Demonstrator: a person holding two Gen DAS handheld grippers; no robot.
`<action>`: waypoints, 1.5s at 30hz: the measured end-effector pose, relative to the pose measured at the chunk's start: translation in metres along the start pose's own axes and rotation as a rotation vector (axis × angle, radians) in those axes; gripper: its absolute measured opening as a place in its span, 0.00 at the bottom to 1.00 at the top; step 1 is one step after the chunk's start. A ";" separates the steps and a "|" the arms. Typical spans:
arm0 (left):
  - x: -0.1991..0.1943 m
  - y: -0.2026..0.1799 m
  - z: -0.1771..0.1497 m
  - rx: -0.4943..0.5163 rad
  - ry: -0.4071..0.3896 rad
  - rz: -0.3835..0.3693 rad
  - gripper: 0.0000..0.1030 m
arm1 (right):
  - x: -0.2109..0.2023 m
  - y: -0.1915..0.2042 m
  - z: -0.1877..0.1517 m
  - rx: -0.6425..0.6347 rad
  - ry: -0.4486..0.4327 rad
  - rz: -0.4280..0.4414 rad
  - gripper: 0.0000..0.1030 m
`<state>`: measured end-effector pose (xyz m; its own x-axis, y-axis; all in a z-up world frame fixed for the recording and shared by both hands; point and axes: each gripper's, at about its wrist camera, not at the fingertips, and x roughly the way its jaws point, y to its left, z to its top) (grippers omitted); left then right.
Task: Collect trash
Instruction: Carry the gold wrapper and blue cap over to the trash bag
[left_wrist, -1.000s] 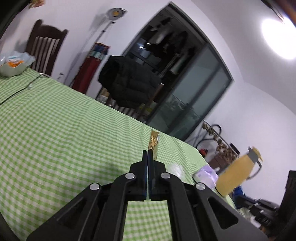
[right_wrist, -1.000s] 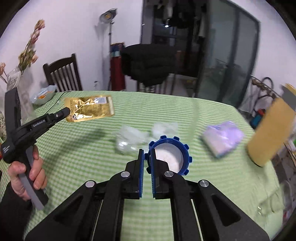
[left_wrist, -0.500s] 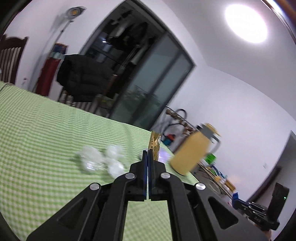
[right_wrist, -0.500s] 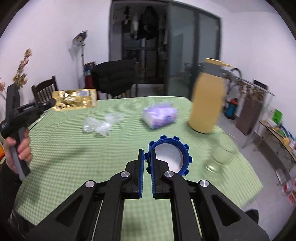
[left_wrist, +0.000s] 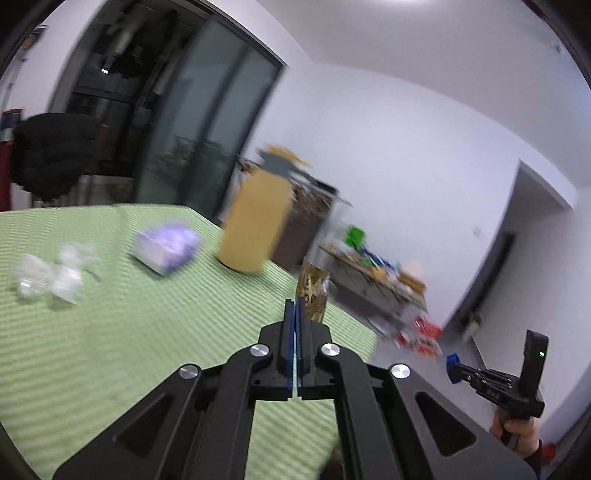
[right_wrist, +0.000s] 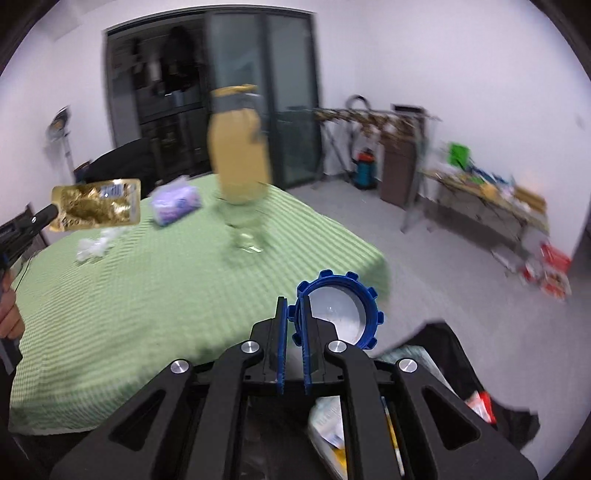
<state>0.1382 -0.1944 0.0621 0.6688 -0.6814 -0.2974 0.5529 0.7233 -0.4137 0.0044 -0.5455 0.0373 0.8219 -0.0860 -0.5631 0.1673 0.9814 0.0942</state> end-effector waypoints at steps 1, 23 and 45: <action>0.009 -0.011 -0.004 0.010 0.018 -0.013 0.00 | 0.000 -0.014 -0.007 0.028 0.008 -0.014 0.07; 0.149 -0.175 -0.121 0.167 0.379 -0.200 0.00 | 0.082 -0.175 -0.151 0.567 0.323 -0.034 0.38; 0.258 -0.272 -0.267 0.535 0.760 -0.094 0.19 | 0.003 -0.209 -0.143 0.543 0.209 -0.206 0.44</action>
<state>0.0273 -0.5970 -0.1318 0.2094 -0.4933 -0.8443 0.8699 0.4883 -0.0695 -0.1058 -0.7266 -0.1011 0.6285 -0.1755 -0.7578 0.6096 0.7162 0.3397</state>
